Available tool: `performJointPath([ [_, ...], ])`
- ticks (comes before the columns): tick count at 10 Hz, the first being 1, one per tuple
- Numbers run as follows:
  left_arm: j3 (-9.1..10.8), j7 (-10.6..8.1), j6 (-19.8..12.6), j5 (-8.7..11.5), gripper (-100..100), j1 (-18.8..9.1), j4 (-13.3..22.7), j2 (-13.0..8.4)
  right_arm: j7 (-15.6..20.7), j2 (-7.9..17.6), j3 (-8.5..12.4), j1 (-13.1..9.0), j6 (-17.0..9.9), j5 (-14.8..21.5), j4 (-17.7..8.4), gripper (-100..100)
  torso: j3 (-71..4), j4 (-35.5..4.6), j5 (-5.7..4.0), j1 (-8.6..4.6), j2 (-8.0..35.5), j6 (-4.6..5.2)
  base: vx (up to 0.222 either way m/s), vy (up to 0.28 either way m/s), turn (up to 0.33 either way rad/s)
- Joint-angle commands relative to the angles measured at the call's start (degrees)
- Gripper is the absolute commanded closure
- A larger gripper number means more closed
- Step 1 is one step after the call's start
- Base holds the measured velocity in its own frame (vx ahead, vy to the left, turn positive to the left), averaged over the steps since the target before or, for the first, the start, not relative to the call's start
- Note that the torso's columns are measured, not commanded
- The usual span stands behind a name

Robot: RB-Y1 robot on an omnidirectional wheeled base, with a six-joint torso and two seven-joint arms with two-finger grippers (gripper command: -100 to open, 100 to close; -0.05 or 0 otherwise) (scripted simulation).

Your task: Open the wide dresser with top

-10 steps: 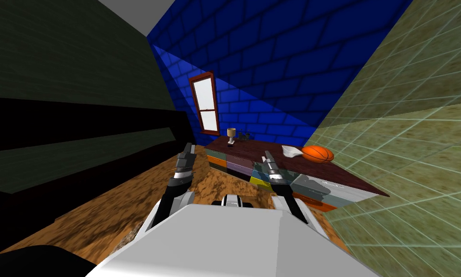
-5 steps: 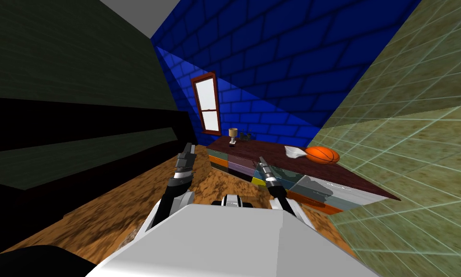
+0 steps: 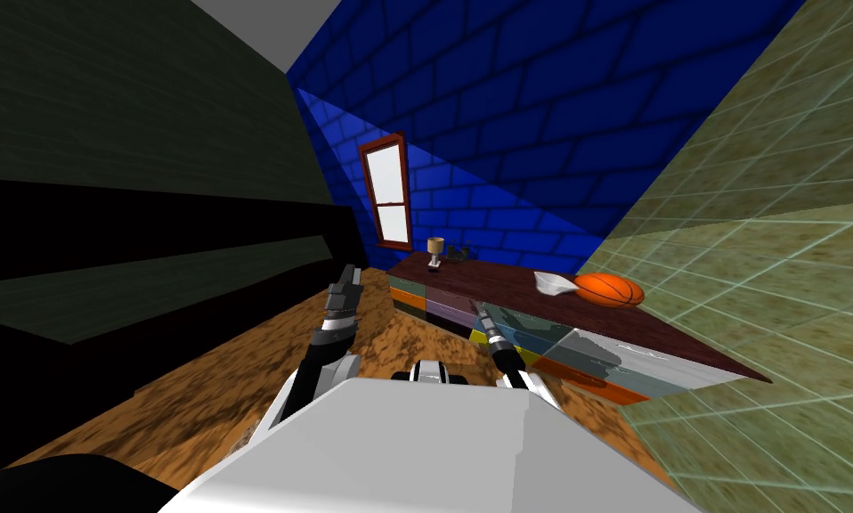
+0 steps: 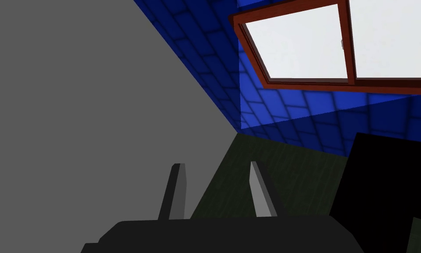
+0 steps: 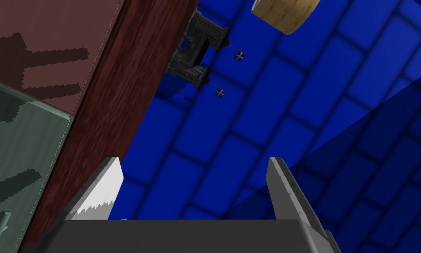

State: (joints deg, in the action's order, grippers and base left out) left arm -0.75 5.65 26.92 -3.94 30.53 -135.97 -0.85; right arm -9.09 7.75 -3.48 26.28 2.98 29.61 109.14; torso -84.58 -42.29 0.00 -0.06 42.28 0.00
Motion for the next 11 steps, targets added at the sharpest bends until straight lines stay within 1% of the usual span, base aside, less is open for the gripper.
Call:
performJointPath([
  [1, 0.00, 0.00, 0.0, 0.0, 0, 0.0, 0.0, 0.0, -0.2, 0.7, -1.0, -0.4, -4.4, 3.6, -2.7, -100, 0.0, 0.0, -0.02, -0.07, 0.0, 0.00, 0.012, 0.042, 0.049],
  [2, 0.00, 0.00, 0.0, 0.0, 0, 0.0, 0.0, 0.0, -0.2, 0.7, -1.0, -0.4, -5.5, 4.9, -2.8, -100, 0.0, 0.0, -0.02, 0.04, 0.0, -0.02, 0.015, 0.048, 0.036],
  [3, 0.00, 0.00, 0.0, 0.0, 0, 0.0, 0.0, 0.0, 0.0, 0.8, -1.8, -0.6, -7.4, 6.8, -5.7, -100, 0.0, 0.0, 0.02, 0.09, 0.0, 0.01, 0.018, 0.072, 0.063],
  [4, 0.00, 0.00, 0.0, 0.0, 0, 0.0, 0.0, 0.0, 0.0, 0.8, -1.8, -0.6, -8.8, 8.5, -5.7, -100, 0.0, 0.0, 0.03, 0.17, 0.0, -0.01, 0.020, 0.063, 0.031],
  [5, 0.00, 0.00, 0.0, 0.0, 0, 0.0, 0.0, 0.0, 0.1, 0.9, -2.6, -0.8, -10.9, 10.3, -7.9, -100, 0.0, 0.0, 0.03, 0.09, 0.0, 0.01, 0.033, 0.063, 0.071],
  [6, 0.00, 0.00, 0.0, 0.0, 0, 0.0, 0.0, 0.0, 0.1, 0.9, -2.6, -0.8, -12.2, 11.7, -8.8, -100, 0.0, 0.0, 0.00, 0.04, 0.0, -0.02, 0.035, 0.053, 0.036],
  [7, 0.00, 0.00, 0.0, 0.0, 0, 0.0, 0.0, 0.0, 0.1, 0.9, -2.6, -0.8, -12.2, 12.8, -8.8, -100, 0.0, 0.0, 0.00, 0.01, 0.0, 0.02, 0.014, 0.023, -0.015],
  [8, 0.00, 0.00, 0.0, 0.0, 0, 0.0, 0.0, 0.0, 0.3, 1.0, -3.4, -1.0, -14.5, 14.7, -11.3, -100, 0.0, 0.0, -0.02, -0.06, 0.0, 0.00, 0.021, 0.044, 0.072],
  [9, 0.00, 0.00, 0.0, 0.0, 0, 0.0, 0.0, 0.0, 0.3, 1.0, -3.4, -1.0, -15.4, 16.5, -11.9, -100, 0.0, 0.0, -0.01, 0.05, 0.0, -0.02, 0.024, 0.044, 0.047],
  [10, 0.00, 0.00, 0.0, 0.0, 0, 0.0, 0.0, 0.0, 0.3, 1.0, -3.4, -1.0, -15.6, 16.9, -11.9, -100, 0.0, 0.0, 0.02, 0.08, 0.0, 0.00, 0.010, 0.020, -0.008],
  [11, 0.00, 0.00, 0.0, 0.0, 0, 0.0, 0.0, 0.0, 0.5, 1.1, -4.3, -1.2, -17.8, 19.4, -14.5, -100, 0.0, 0.0, 0.00, 0.01, 0.0, 0.00, 0.026, 0.039, 0.075],
])
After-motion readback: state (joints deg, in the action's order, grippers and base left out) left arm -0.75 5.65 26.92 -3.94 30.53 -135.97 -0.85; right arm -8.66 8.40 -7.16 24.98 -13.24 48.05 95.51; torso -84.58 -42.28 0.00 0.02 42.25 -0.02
